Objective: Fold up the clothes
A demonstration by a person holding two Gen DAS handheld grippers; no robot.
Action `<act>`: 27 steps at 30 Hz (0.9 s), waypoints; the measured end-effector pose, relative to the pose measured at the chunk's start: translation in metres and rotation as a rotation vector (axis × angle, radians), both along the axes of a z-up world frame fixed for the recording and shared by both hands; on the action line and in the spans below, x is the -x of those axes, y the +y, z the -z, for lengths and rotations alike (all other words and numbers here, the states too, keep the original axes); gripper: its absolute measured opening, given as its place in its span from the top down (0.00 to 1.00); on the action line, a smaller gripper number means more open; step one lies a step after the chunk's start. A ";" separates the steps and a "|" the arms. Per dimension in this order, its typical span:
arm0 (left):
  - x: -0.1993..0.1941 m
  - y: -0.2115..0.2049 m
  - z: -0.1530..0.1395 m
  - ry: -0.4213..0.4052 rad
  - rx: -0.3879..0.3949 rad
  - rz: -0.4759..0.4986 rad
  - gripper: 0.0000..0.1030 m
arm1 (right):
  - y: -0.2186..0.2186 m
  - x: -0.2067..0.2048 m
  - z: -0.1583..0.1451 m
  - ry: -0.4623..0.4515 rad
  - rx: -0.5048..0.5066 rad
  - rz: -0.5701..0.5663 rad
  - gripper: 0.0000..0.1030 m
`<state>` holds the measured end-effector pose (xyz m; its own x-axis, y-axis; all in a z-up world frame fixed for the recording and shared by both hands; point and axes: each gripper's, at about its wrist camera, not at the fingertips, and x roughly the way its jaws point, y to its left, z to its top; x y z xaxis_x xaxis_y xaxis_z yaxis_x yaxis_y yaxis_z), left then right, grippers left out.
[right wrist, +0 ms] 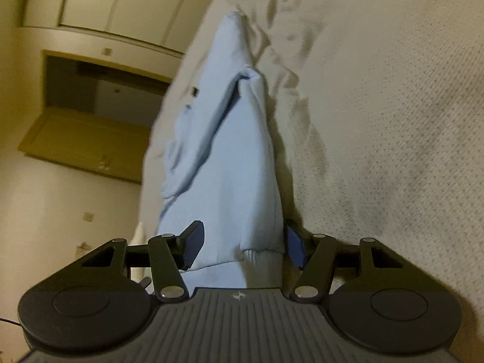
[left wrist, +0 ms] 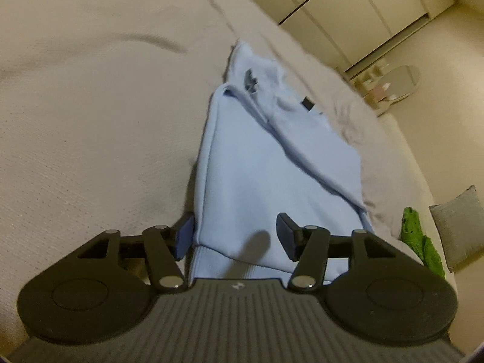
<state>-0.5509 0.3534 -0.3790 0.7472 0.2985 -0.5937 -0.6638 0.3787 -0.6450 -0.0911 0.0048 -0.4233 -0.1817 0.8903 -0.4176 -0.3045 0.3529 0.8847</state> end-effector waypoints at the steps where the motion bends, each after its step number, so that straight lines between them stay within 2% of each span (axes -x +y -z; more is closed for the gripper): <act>1: 0.000 -0.004 0.000 -0.016 -0.015 -0.002 0.45 | -0.002 0.000 0.001 -0.007 -0.009 -0.003 0.46; 3: 0.002 -0.008 0.002 -0.046 0.005 -0.027 0.45 | -0.006 0.002 0.000 -0.012 -0.005 -0.003 0.51; 6: 0.002 -0.011 0.001 -0.079 -0.007 -0.016 0.47 | -0.008 0.008 -0.003 0.003 -0.006 -0.006 0.50; 8: 0.001 -0.010 0.006 -0.069 -0.009 -0.023 0.59 | -0.006 0.009 -0.003 -0.011 -0.004 -0.005 0.50; 9: 0.003 -0.008 0.010 -0.066 0.000 -0.031 0.61 | -0.005 0.009 -0.001 -0.006 -0.006 0.005 0.50; 11: 0.010 -0.003 0.020 -0.100 0.038 -0.053 0.72 | -0.002 0.009 0.003 0.010 -0.015 0.030 0.51; 14: 0.023 0.006 0.031 -0.176 0.089 -0.075 0.73 | 0.004 0.007 0.006 0.014 -0.020 0.040 0.53; 17: 0.026 0.013 0.038 -0.209 0.115 -0.084 0.74 | 0.010 0.002 0.010 0.024 -0.015 0.038 0.56; 21: 0.017 0.025 0.040 -0.208 0.115 -0.064 0.73 | 0.016 -0.001 0.014 0.023 -0.013 0.023 0.57; 24: 0.001 0.029 0.037 -0.191 0.090 0.000 0.73 | 0.021 -0.004 0.018 0.022 -0.012 0.010 0.57; 26: -0.005 0.029 0.034 -0.169 0.066 0.027 0.75 | 0.024 -0.004 0.016 0.012 -0.008 0.000 0.57; 27: -0.006 0.029 0.032 -0.163 0.055 0.035 0.80 | 0.026 -0.004 0.015 0.005 -0.006 -0.006 0.57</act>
